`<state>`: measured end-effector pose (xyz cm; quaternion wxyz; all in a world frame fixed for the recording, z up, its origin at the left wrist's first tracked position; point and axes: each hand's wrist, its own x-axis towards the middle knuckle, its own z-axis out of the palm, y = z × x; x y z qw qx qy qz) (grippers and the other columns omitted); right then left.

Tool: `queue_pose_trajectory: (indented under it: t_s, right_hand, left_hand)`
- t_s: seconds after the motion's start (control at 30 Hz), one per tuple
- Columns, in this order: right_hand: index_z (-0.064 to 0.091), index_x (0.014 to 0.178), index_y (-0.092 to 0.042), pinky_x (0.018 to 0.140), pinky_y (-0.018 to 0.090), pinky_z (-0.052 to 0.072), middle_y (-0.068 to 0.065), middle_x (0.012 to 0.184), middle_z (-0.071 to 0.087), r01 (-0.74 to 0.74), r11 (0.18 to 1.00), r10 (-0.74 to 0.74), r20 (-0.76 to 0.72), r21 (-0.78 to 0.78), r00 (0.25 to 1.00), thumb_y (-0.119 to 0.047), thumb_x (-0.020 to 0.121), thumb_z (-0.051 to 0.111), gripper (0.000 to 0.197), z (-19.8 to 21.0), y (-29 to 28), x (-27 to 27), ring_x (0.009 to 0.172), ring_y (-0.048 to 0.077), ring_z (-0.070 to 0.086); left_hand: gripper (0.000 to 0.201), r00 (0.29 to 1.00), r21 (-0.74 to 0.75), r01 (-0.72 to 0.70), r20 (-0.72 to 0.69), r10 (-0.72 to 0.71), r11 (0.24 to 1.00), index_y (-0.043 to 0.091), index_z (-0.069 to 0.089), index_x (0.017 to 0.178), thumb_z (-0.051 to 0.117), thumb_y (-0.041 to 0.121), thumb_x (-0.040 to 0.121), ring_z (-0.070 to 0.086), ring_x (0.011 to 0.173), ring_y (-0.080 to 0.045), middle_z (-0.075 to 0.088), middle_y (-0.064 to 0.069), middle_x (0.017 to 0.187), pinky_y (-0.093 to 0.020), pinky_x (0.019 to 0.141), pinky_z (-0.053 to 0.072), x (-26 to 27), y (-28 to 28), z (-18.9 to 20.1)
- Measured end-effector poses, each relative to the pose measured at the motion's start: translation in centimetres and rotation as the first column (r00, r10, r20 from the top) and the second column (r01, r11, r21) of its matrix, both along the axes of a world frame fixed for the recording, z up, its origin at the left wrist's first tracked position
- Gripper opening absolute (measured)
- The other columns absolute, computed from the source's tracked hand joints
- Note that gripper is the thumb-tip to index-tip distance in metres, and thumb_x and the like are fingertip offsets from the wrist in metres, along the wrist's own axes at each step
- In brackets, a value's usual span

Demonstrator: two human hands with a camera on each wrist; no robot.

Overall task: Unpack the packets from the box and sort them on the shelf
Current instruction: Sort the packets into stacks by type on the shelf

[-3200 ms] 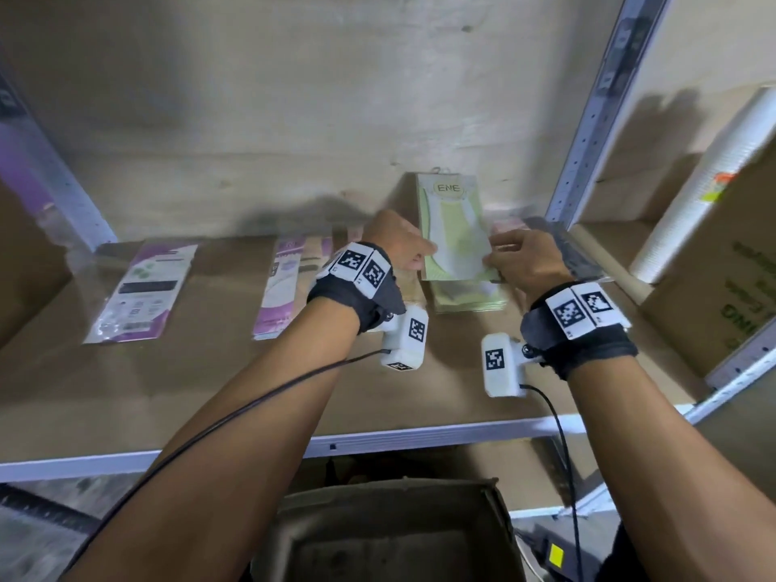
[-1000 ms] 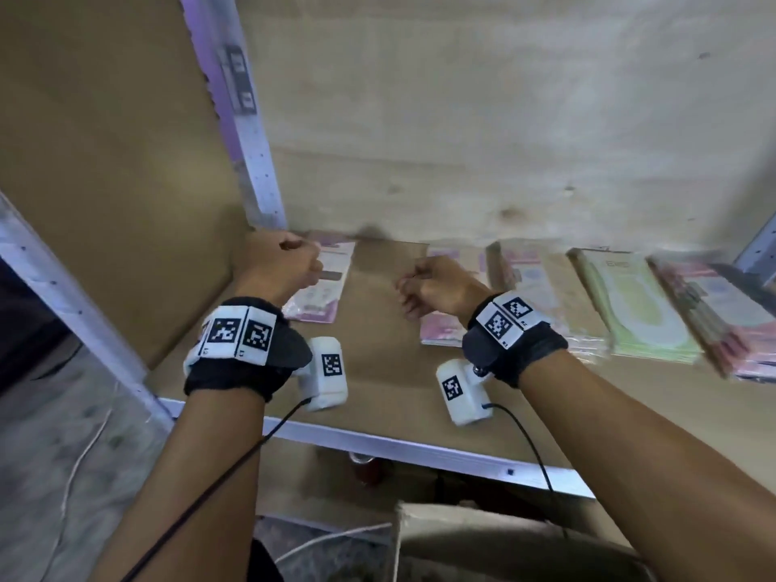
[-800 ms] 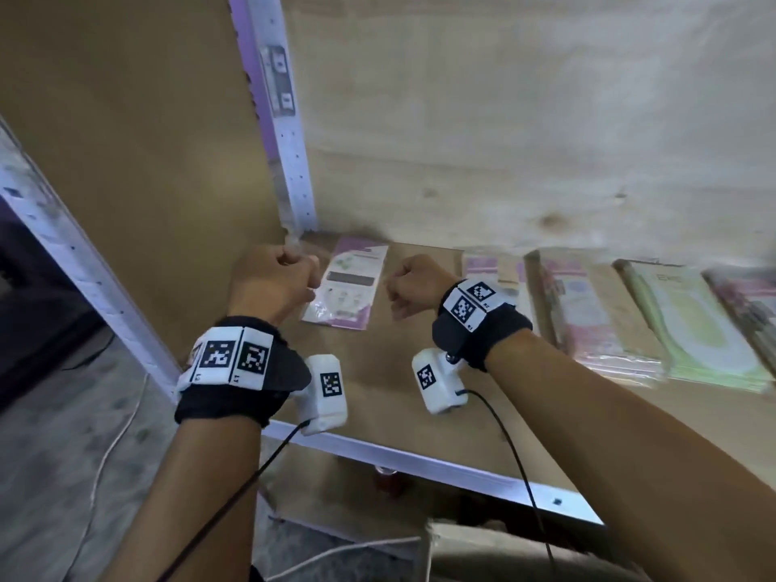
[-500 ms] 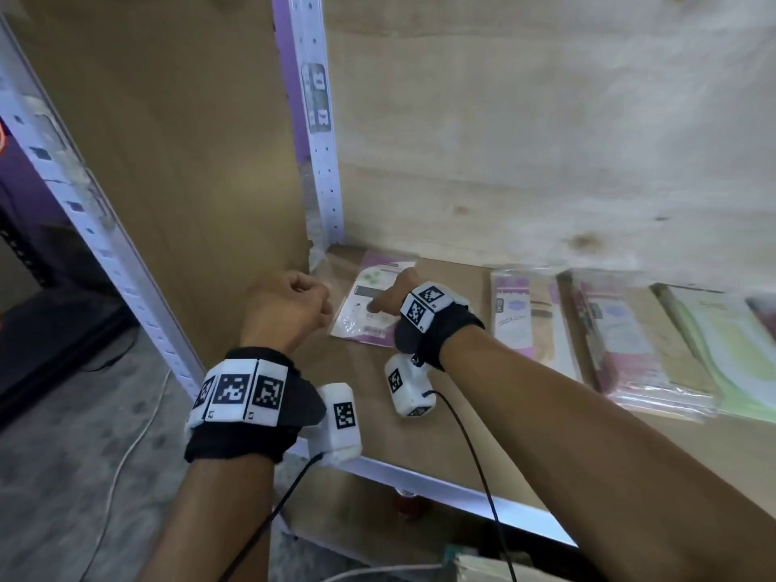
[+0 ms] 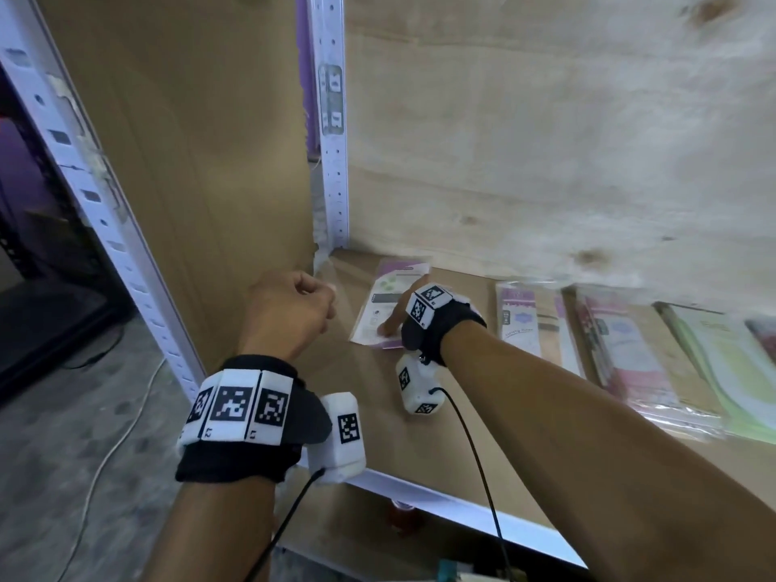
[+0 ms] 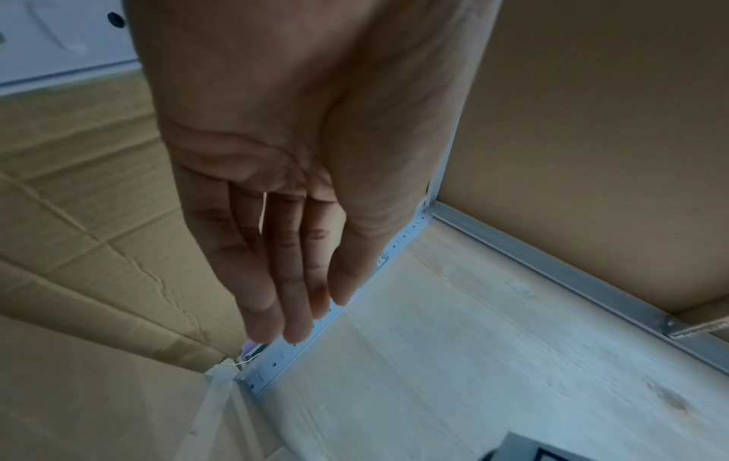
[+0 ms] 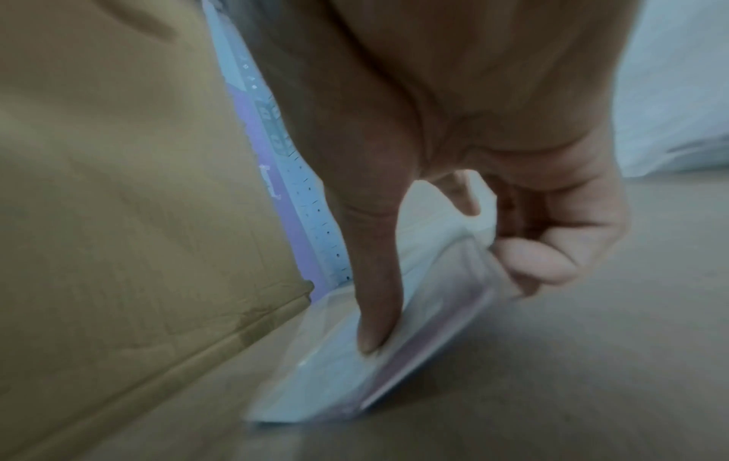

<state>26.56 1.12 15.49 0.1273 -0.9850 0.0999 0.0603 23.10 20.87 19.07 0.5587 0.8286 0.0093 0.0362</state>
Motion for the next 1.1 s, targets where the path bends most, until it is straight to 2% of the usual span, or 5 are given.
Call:
queue_pose_trajectory:
  t_s: [0.3, 0.43, 0.57, 0.9, 1.1]
  right_hand:
    - [0.062, 0.101, -0.009, 0.083, 0.045, 0.056, 0.026, 0.119, 0.065, 0.094, 0.722, -0.181, 0.056, 0.685, 0.982, 0.001, 0.084, 0.07, 0.021, 1.6, -3.1, -2.4, 0.103, 0.035, 0.064]
    - [0.056, 0.129, -0.009, 0.058, 0.029, 0.052, 0.019, 0.107, 0.064, 0.155, 0.326, -0.274, -0.064, 0.932, 0.96, -0.001, 0.092, 0.062, 0.038, 3.2, -6.1, -6.5, 0.082, 0.028, 0.06]
    - [0.062, 0.123, -0.003, 0.056, 0.022, 0.053, 0.022, 0.096, 0.067, 0.108, 0.202, -0.179, -0.072, 0.973, 0.981, -0.01, 0.097, 0.057, 0.028, 6.2, -8.4, -11.6, 0.079, 0.026, 0.063]
    - [0.071, 0.108, -0.001, 0.072, 0.031, 0.056, 0.017, 0.103, 0.072, 0.041, -0.205, -0.021, -0.046, 0.978, 0.999, -0.059, 0.097, 0.042, 0.065, 8.4, -18.1, -21.9, 0.091, 0.026, 0.069]
    - [0.064, 0.094, -0.009, 0.058, 0.026, 0.046, 0.009, 0.081, 0.069, -0.07, -0.226, -0.227, 0.018, 0.972, 0.974, -0.027, 0.097, 0.042, 0.029, 7.4, -22.2, -27.0, 0.065, 0.02, 0.062]
  left_hand:
    - [0.005, 0.985, 0.108, 0.164, -0.071, -0.157, 0.98, 0.018, 0.069, 0.089, 0.071, 0.014, 0.09, 0.07, 0.074, -0.021, 0.073, -0.003, 0.081, -0.046, 0.09, 0.059, 0.1, -0.6, -0.4]
    - [0.045, 0.961, 0.228, 0.272, -0.109, -0.253, 0.935, 0.015, 0.062, 0.123, 0.075, 0.0, 0.082, 0.063, 0.095, -0.036, 0.062, -0.013, 0.103, -0.053, 0.097, 0.054, -0.2, -2.6, -0.3]
    - [0.082, 0.937, 0.515, 0.27, 0.052, -0.344, 0.813, 0.032, 0.049, 0.146, 0.087, 0.017, 0.074, 0.049, 0.129, -0.036, 0.047, -0.016, 0.143, -0.05, 0.11, 0.043, -2.1, -6.0, 0.8]
    - [0.018, 0.66, 0.42, 0.345, 0.528, -0.535, 0.839, 0.021, 0.068, 0.081, 0.072, 0.037, 0.091, 0.064, 0.081, -0.023, 0.068, 0.002, 0.08, -0.038, 0.079, 0.05, -7.6, -14.0, 2.8]
    - [0.01, 0.632, 0.166, 0.63, 0.458, -0.625, 0.759, 0.025, 0.073, 0.086, 0.069, 0.029, 0.094, 0.063, 0.078, -0.004, 0.076, 0.002, 0.084, -0.024, 0.075, 0.046, -11.2, -19.9, 2.3]
